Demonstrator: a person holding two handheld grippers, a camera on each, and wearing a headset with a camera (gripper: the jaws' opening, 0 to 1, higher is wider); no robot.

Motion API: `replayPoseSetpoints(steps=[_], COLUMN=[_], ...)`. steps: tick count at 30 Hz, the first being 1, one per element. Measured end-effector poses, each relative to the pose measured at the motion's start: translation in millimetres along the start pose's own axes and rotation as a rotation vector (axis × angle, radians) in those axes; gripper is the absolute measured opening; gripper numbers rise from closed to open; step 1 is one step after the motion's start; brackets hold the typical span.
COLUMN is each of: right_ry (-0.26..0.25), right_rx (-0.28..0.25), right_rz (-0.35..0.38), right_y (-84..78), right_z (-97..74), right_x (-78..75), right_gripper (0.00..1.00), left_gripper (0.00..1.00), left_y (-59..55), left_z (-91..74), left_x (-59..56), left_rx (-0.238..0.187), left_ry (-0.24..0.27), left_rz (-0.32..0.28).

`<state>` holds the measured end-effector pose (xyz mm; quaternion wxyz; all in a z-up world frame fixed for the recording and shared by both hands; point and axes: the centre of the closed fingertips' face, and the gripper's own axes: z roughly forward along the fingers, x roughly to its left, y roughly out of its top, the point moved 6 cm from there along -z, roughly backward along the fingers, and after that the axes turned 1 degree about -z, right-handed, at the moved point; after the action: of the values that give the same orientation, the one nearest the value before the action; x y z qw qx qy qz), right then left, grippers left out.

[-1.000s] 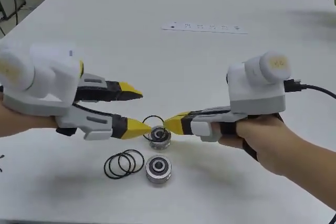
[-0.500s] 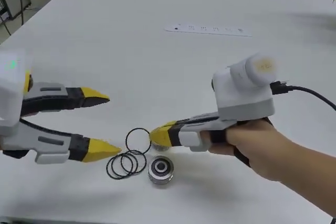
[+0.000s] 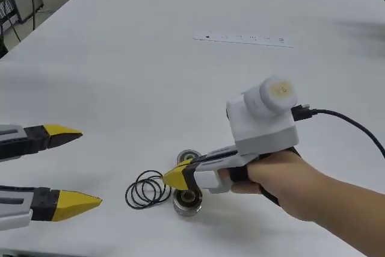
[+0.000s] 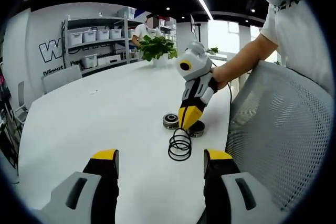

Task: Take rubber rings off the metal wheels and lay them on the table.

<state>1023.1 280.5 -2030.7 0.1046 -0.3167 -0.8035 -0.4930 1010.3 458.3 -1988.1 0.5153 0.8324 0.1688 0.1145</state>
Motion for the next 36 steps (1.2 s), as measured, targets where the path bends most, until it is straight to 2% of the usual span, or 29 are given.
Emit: replayPoseSetpoints(steps=[4, 8, 11, 19, 27, 36], right_ry=[-0.018, -0.03, -0.04, -0.061, -0.076, -0.094], right_rx=[0.027, 0.038, 0.045, 0.039, 0.021, -0.013], right_rz=[-0.004, -0.02, -0.028, -0.073, -0.108, -0.174], right_y=[-1.8, -2.0, -2.1, 2.3, 7.5, 17.9], right_z=[1.4, 2.7, 4.9, 3.5, -5.0, -25.9], right_x=[-1.9, -2.6, -3.3, -3.7, -2.5, -0.5], right_gripper=[0.0, 0.0, 0.0, 0.03, 0.05, 0.1], left_gripper=[0.63, 0.63, 0.63, 0.63, 0.65, 0.7], left_y=[-4.8, -9.6, -13.3, -14.9, -13.7, -9.5], left_z=[-2.0, -3.6, -5.2, -9.2, -10.7, -12.4], left_x=[-2.4, -7.6, -6.7, -5.0, -6.9, -9.0], left_rx=[-0.002, 0.016, 0.026, 0.013, 0.003, -0.014], left_ry=[0.016, 0.0, 0.004, 0.018, 0.02, 0.012], left_rz=[-0.025, -0.027, -0.03, -0.045, -0.05, -0.059])
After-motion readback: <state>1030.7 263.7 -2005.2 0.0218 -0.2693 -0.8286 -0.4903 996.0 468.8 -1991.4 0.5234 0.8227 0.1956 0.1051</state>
